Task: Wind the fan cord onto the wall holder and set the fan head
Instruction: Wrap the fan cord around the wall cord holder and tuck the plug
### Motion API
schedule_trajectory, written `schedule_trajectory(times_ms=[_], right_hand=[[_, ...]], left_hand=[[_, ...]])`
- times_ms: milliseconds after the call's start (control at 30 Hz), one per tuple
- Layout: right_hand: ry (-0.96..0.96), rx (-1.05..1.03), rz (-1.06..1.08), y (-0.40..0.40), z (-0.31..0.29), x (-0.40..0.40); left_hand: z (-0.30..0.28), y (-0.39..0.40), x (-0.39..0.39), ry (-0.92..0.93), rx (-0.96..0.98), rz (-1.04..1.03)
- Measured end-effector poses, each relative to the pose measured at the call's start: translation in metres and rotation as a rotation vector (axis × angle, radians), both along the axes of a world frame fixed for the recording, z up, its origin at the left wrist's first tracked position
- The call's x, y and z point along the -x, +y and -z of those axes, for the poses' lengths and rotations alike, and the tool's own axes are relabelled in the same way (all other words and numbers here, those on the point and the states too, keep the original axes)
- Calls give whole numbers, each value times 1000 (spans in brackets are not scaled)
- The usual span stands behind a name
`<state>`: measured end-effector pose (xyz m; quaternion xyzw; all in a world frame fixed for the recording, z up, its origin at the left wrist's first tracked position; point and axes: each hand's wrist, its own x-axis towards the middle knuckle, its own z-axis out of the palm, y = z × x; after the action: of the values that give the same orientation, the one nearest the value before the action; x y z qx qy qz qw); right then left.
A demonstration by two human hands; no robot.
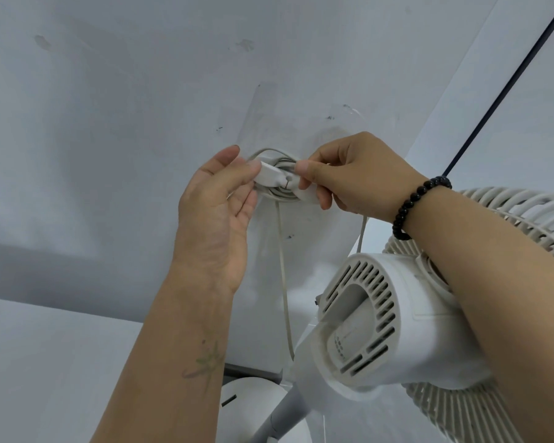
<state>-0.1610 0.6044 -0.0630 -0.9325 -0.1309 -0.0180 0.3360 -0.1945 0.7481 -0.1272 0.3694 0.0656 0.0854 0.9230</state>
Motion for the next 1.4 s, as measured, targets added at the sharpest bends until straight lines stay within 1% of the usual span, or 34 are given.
schedule_trajectory(times_ms=[133,433,600,800,1033,1167,1300,1400], right_hand=[[-14,12,31,-1,-1,0],[-47,17,66,-2,-3,-1],[-68,21,91,-3,-3,-1],[-93,10,157,-1,-4,-4],[-98,8,181,-2,-4,-7],[-100,24,212,1,-3,-13],[-121,36,235,3,-2,-16],[-109,31,224,2,-2,-15]], left_hand=[[1,6,0,-7,57,23],[3,6,-3,28,119,30],[1,6,-3,39,75,54],[2,3,-4,21,41,42],[6,4,-7,28,-16,14],[15,3,-14,37,-31,-41],[25,0,-19,15,-95,-119],[30,-1,-22,14,-89,-166]])
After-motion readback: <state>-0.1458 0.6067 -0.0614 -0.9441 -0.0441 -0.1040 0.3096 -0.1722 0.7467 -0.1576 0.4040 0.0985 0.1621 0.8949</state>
